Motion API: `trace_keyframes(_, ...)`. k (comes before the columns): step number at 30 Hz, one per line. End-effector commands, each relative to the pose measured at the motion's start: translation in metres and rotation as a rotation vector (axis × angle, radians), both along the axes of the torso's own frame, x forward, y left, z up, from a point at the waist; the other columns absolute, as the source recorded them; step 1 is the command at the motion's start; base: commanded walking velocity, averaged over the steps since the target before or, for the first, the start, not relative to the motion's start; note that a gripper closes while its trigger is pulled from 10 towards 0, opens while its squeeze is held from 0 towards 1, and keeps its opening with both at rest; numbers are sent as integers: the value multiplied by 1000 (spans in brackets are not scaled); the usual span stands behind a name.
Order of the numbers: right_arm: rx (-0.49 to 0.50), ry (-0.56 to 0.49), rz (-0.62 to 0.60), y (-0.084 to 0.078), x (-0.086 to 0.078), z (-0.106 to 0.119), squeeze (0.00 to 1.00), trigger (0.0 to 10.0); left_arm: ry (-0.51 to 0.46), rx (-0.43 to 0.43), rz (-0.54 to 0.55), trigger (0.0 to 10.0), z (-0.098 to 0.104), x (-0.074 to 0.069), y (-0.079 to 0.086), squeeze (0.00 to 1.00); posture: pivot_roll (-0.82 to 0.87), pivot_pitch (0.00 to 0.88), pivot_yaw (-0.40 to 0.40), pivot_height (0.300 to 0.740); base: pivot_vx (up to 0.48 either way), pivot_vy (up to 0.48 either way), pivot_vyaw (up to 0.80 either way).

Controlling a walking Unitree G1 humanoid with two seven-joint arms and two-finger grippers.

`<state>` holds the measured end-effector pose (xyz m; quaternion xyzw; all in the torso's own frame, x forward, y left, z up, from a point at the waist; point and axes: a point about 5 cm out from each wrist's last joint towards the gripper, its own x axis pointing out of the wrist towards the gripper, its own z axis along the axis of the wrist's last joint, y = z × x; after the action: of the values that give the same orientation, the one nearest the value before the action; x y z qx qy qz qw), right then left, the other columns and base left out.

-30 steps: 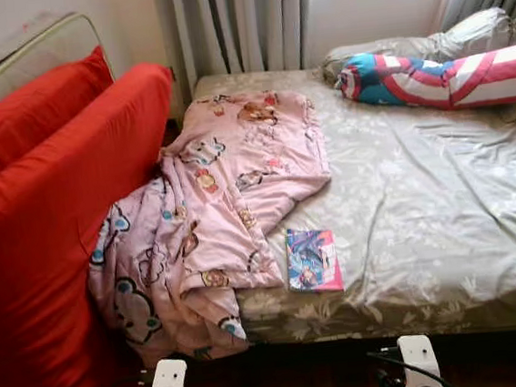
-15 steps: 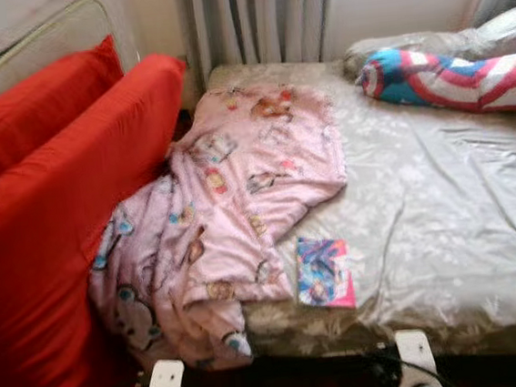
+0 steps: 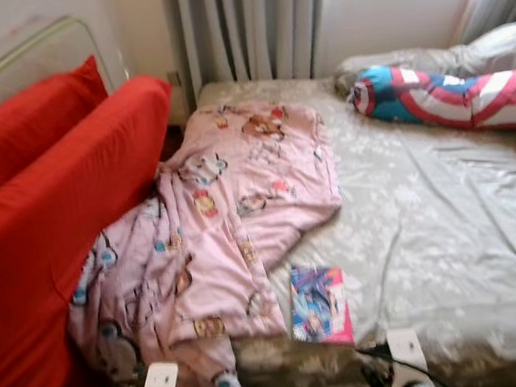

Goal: Clean up the room

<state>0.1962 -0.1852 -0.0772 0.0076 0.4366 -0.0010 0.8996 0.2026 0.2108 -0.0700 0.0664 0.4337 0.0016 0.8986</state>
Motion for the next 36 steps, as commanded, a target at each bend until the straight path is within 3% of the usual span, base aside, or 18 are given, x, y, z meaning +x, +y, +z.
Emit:
trace_keyframes(1,-16,7,-27,-10,-3,0,0,10000,4,-18,-10,10000,-2,-1,-8,0,-76,0,-9,740,0,0,0)
trace_keyframes(17,31,-109,-11,-10,5,7,0,10000,-120,-83,82,10000,4,6,-12,0,-42,0,-18,740,0,0,0)
trace_keyframes(18,44,-110,-19,-9,7,8,0,10000,-168,-84,68,10000,15,24,-9,0,-54,0,-6,740,0,0,0)
trace_keyframes(19,44,-110,-19,-9,7,8,0,10000,-168,-84,68,10000,15,24,-9,0,-54,0,-6,740,0,0,0)
trace_keyframes(20,60,-112,-33,-6,11,9,0,10000,-215,-87,26,10000,29,44,-8,0,-63,0,6,740,0,0,0)
trace_keyframes(22,75,-117,-47,-4,15,11,0,10000,-213,-81,5,10000,32,49,-7,0,-72,0,20,740,0,0,0)
trace_keyframes(27,92,-123,-125,-2,21,13,0,10000,-178,-73,20,10000,26,41,-5,0,-69,0,26,740,0,0,0)
trace_keyframes(28,95,-121,-145,-3,23,14,0,10000,-148,-68,28,10000,20,31,-3,0,-62,0,26,740,0,0,0)
trace_keyframes(31,90,-123,-149,-5,26,16,0,10000,-116,-69,60,10000,13,19,1,0,-66,0,26,740,0,0,0)
trace_keyframes(32,78,-122,-149,-7,27,17,0,10000,-84,-70,78,10000,7,8,3,0,-83,0,22,740,0,0,0)
trace_keyframes(36,70,-128,-173,-11,30,19,0,10000,-47,-79,88,10000,-2,-4,-6,0,-92,0,4,740,0,0,0)
